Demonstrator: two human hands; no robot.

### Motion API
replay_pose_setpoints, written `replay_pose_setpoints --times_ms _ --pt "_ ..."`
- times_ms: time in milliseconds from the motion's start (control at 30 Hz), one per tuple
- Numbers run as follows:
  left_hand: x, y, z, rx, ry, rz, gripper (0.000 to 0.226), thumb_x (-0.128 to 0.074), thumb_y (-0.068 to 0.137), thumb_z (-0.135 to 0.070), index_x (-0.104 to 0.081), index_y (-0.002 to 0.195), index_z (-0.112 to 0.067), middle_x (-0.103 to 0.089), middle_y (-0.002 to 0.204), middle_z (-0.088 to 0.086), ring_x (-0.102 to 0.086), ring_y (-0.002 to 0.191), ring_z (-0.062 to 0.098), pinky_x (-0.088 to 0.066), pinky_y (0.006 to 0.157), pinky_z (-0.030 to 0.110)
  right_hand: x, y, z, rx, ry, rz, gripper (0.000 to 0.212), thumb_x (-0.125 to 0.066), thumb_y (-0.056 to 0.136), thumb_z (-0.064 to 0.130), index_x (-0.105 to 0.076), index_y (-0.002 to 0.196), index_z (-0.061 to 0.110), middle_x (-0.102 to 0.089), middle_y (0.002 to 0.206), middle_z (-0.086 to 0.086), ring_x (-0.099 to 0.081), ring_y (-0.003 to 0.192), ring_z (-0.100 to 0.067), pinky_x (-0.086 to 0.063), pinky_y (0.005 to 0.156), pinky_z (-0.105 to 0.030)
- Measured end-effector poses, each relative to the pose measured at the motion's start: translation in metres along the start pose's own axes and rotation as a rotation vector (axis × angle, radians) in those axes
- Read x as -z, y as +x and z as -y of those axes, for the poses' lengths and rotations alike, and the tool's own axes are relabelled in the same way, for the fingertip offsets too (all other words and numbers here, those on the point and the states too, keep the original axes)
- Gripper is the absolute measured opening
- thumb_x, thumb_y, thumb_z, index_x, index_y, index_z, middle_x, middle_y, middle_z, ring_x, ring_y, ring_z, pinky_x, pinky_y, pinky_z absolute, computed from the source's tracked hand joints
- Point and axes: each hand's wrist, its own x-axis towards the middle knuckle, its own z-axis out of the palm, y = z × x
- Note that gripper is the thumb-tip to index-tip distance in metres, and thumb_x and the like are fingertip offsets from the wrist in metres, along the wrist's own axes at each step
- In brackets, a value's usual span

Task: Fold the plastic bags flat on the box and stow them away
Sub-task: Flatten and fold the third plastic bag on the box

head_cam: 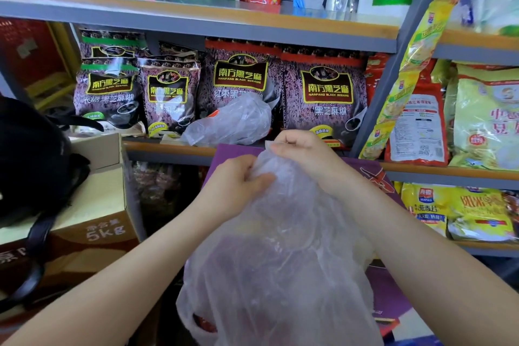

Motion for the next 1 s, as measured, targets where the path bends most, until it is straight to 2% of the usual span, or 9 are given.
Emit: replay_pose_setpoints --times_ms 200,333,467,567,633,700,767,867,1000 --pt "0.003 -0.009 0.012 -0.059 0.18 -0.029 0.038 -0.056 0.09 -0.02 -0.039 0.056 -0.023 -0.045 0.05 -0.008 -0.042 0.044 0.003 -0.03 0.044 0.016 0.002 0.003 -0.008 -0.118 0.178 -0.348 0.026 -0.061 0.088 0.017 -0.056 0.064 0.011 -0.041 0.062 -0.009 -0.037 0.061 -0.018 -0.028 0.053 -0.025" --pt "0.019 -0.003 0.033 0.011 0.163 -0.137 0.033 -0.05 0.093 -0.02 -0.046 0.065 -0.003 -0.049 0.056 0.003 -0.041 0.052 0.02 -0.029 0.046 0.019 0.012 -0.004 -0.018 -0.292 0.073 0.011 0.034 -0.053 0.091 0.042 -0.064 0.089 0.01 -0.068 0.077 0.003 -0.061 0.071 -0.009 -0.046 0.066 -0.023" --pt "0.036 0.008 0.056 0.111 0.091 -0.27 0.031 -0.046 0.094 -0.019 -0.046 0.067 -0.003 -0.051 0.059 0.008 -0.045 0.059 0.027 -0.033 0.053 0.032 0.034 -0.019 -0.041 -0.347 -0.254 0.311 0.037 -0.067 0.083 0.036 -0.066 0.095 0.002 -0.064 0.087 0.0 -0.058 0.082 -0.01 -0.041 0.076 -0.029" --pt "0.04 0.016 0.068 0.185 0.104 -0.302 0.025 -0.046 0.093 -0.017 -0.045 0.069 -0.011 -0.05 0.063 0.003 -0.048 0.066 0.026 -0.033 0.055 0.033 0.04 -0.027 -0.051 -0.383 -0.145 0.247 0.011 -0.067 0.084 0.016 -0.07 0.088 0.006 -0.068 0.083 0.001 -0.061 0.078 -0.009 -0.045 0.068 -0.021" --pt "0.04 0.019 0.066 0.197 0.165 -0.296 0.009 -0.05 0.091 -0.014 -0.054 0.095 -0.008 -0.06 0.086 0.008 -0.055 0.085 0.031 -0.041 0.07 0.037 0.04 -0.027 -0.055 -0.4 -0.028 0.083 0.005 -0.065 0.084 0.01 -0.069 0.081 0.009 -0.069 0.08 -0.002 -0.062 0.074 -0.014 -0.046 0.064 -0.023" --pt "0.039 0.019 0.05 0.041 0.298 -0.314 0.03 -0.055 0.088 -0.015 -0.051 0.115 -0.003 -0.059 0.107 0.013 -0.053 0.102 0.034 -0.037 0.091 0.041 0.037 -0.021 -0.058 -0.443 0.084 -0.102 0.007 -0.064 0.085 0.011 -0.066 0.079 0.008 -0.066 0.079 -0.007 -0.059 0.072 -0.021 -0.044 0.064 -0.028" --pt "0.038 0.012 0.018 -0.179 0.257 -0.27 0.038 -0.051 0.087 -0.03 -0.054 0.115 -0.004 -0.057 0.11 0.006 -0.052 0.102 0.025 -0.034 0.094 0.031 0.035 -0.015 -0.057 -0.452 0.167 -0.257 0.007 -0.06 0.086 0.011 -0.061 0.08 0.006 -0.056 0.074 -0.012 -0.051 0.066 -0.022 -0.04 0.058 -0.028" --pt "0.025 -0.011 -0.032 -0.476 0.223 0.046 0.045 -0.04 0.085 -0.046 -0.06 0.108 -0.012 -0.058 0.107 -0.004 -0.048 0.101 0.007 -0.03 0.091 0.013 0.031 -0.008 -0.055 -0.417 0.302 -0.428 0.019 -0.052 0.09 0.009 -0.054 0.071 0.01 -0.051 0.067 -0.007 -0.047 0.059 -0.018 -0.041 0.052 -0.024" --pt "-0.014 -0.021 -0.026 -0.713 0.712 0.172 0.054 -0.044 0.075 -0.06 -0.064 0.102 -0.017 -0.064 0.098 0.0 -0.056 0.099 0.019 -0.04 0.09 0.029 0.025 -0.006 -0.057 -0.392 0.409 -0.502 0.02 -0.044 0.094 0.011 -0.056 0.078 0.014 -0.06 0.075 -0.004 -0.055 0.066 -0.018 -0.048 0.058 -0.029"
